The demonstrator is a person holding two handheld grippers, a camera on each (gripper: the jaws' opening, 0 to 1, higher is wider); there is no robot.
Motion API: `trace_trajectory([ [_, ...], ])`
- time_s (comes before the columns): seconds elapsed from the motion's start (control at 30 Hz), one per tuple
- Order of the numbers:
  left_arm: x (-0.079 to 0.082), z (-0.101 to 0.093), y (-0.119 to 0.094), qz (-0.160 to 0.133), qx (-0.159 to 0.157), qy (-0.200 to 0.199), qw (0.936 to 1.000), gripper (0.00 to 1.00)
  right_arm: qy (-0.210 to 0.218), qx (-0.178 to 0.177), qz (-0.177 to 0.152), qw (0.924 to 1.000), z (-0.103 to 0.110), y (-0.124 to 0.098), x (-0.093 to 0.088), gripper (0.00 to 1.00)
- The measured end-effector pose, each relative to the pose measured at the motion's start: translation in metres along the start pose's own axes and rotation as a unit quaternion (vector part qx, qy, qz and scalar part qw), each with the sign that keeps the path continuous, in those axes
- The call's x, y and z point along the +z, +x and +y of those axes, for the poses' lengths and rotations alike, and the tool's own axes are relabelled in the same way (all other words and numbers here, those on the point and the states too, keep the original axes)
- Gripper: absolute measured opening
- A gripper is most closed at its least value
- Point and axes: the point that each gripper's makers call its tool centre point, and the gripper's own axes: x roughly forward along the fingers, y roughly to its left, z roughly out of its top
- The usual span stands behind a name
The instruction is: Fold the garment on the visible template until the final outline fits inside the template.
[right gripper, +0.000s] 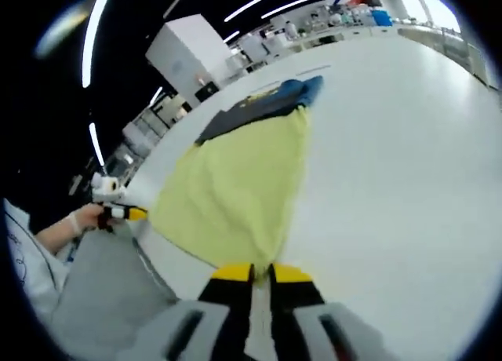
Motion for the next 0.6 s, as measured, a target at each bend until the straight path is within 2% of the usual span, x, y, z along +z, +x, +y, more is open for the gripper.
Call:
trace_trajectory([
  [0.1, 0.001, 0.0, 0.001, -0.004, -0.003, -0.011, 0.9999, 0.0, 0.013, 0.008, 0.001, 0.9999, 0.0, 0.0, 0.002, 0.0],
  [0.17, 0.001, -0.007, 0.0, -0.007, -0.003, -0.011, 0.9999, 0.0, 0.019, 0.014, -0.001, 0.9997, 0.001, -0.004, 0.005, 0.0],
  [0.27, 0.005, -0.011, -0.007, -0.011, -0.018, -0.025, 0.9995, 0.0, 0.038, 0.03, -0.016, 0.9987, 0.006, -0.012, 0.013, 0.0],
  [0.3, 0.007, -0.013, -0.009, -0.012, -0.022, -0.027, 0.9993, 0.0, 0.045, 0.033, -0.016, 0.9983, 0.014, -0.017, 0.015, 0.0],
  [0.37, 0.006, -0.022, -0.015, -0.005, -0.04, -0.047, 0.9981, 0.0, 0.053, 0.036, -0.017, 0.9978, 0.012, -0.021, 0.016, 0.0],
  [0.43, 0.005, -0.023, -0.019, -0.003, -0.046, -0.034, 0.9984, 0.0, 0.055, 0.045, -0.016, 0.9973, 0.016, -0.028, 0.014, 0.0],
  [0.5, 0.001, -0.027, -0.026, 0.012, -0.042, -0.023, 0.9988, 0.0, 0.062, 0.049, -0.009, 0.9969, 0.018, -0.036, 0.009, 0.0],
  [0.57, -0.003, -0.032, -0.03, 0.022, -0.051, -0.034, 0.9979, 0.0, 0.068, 0.056, -0.005, 0.9961, 0.022, -0.042, 0.004, 0.0],
  [0.6, -0.008, -0.038, -0.034, 0.033, -0.062, -0.055, 0.996, 0.0, 0.07, 0.058, -0.003, 0.9958, 0.024, -0.046, 0.002, 0.0],
])
